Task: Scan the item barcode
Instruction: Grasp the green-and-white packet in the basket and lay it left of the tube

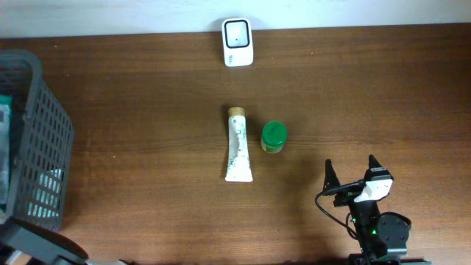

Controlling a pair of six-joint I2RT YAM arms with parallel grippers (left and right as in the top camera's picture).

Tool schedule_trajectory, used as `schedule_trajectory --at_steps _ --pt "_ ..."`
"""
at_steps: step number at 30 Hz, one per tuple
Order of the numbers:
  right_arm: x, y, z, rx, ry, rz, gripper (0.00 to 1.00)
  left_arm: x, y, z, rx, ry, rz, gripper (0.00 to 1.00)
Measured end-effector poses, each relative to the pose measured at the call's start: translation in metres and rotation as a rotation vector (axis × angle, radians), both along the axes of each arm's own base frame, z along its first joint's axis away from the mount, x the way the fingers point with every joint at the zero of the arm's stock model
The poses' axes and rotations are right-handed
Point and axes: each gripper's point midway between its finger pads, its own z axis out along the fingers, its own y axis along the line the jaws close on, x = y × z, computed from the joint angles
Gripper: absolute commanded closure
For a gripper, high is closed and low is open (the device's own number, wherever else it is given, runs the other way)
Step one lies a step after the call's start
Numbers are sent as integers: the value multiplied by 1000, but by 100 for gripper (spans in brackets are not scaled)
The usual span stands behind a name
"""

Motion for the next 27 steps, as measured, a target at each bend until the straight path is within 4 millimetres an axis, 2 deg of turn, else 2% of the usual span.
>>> schedule_trajectory --at_steps 3,5,8,10,11,12,13,14,15,16,17,18,19,23,25,26,27 --pt "0 0 0 0 0 0 2 5 -6 33 43 -91 -19 100" --pt "0 0 0 0 0 0 2 6 -12 74 106 -191 -17 100" --pt "0 0 0 0 0 0 2 8 -24 149 216 -402 -13 100" --pt "0 0 0 -1 0 0 2 12 -42 197 258 -560 -13 100" --pt "0 0 0 0 0 0 2 15 -64 224 254 -653 -32 100" --pt "0 0 0 0 0 0 2 19 -82 239 230 -721 -57 100" --pt "0 0 0 0 0 0 2 27 -120 264 161 -835 -123 100" --pt "0 0 0 0 0 0 2 28 -131 270 141 -860 -145 100" --pt "0 0 0 0 0 0 1 38 -194 285 -22 -946 -263 100" --pt "0 0 0 0 -2 0 2 43 -223 286 -103 -956 -318 100" --pt "0 0 0 0 1 0 2 46 -244 282 -163 -946 -355 100" --pt "0 0 0 0 0 0 2 54 -298 265 -322 -880 -454 100" --pt "0 0 0 0 0 0 2 60 -329 246 -416 -804 -501 100" --pt "0 0 0 0 -1 0 1 70 -390 161 -615 -469 -516 100" --pt "0 0 0 0 -1 0 2 75 -421 90 -720 -202 -479 100" --pt "0 0 0 0 -1 0 2 75 -428 72 -745 -136 -454 100" --pt "0 0 0 0 -1 0 2 71 -436 43 -783 -20 -399 100"
